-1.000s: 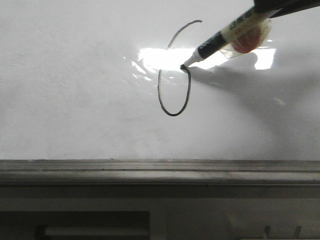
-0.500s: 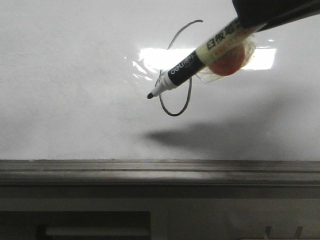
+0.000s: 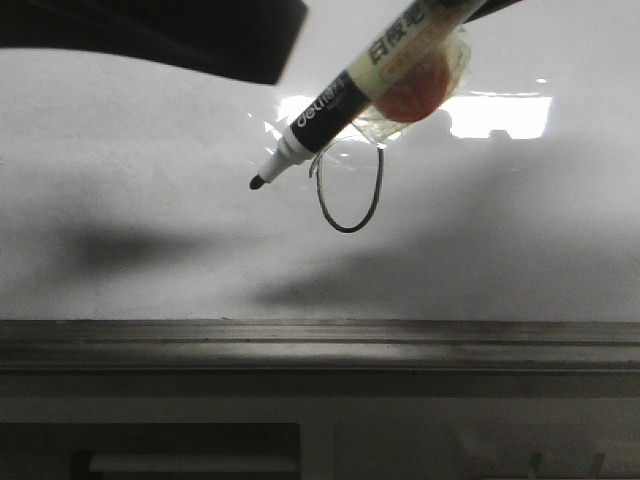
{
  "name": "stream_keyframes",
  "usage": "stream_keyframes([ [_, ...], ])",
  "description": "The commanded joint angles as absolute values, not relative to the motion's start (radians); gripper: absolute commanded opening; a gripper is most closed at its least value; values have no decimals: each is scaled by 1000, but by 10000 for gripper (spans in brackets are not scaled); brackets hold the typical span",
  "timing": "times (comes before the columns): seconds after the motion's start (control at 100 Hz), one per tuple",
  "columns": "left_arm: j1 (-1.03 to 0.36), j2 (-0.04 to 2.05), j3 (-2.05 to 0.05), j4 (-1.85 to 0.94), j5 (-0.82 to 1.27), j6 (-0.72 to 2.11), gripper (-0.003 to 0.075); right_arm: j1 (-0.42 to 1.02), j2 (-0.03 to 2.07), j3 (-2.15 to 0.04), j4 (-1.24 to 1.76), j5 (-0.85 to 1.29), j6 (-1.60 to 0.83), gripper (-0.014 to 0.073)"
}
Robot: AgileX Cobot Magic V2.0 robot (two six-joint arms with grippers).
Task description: Write number 6 on whiteboard
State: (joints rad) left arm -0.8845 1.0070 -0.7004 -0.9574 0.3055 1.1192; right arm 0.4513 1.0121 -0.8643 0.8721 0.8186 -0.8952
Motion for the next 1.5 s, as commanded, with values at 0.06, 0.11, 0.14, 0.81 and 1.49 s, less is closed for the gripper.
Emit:
stream_keyframes([
  [0.06,-932,1071,-770,-933,210,1122,419,452,1004,-901,910,823,-902,-45],
  [0.11,-932,1092,-780,-931,208,1122,419,452,1004,-901,910,823,-902,-45],
  [0.14,-932,1105,-782,-926,205,1122,419,452,1004,-901,910,823,-902,-45],
  [0.81,-932,1174,-798,-903,168,1122,-19,452,1005,-901,910,833,-902,1],
  [1.49,-768,887,-634,-1302,27,964,-20,136,855,-844,755,889,-769,437],
])
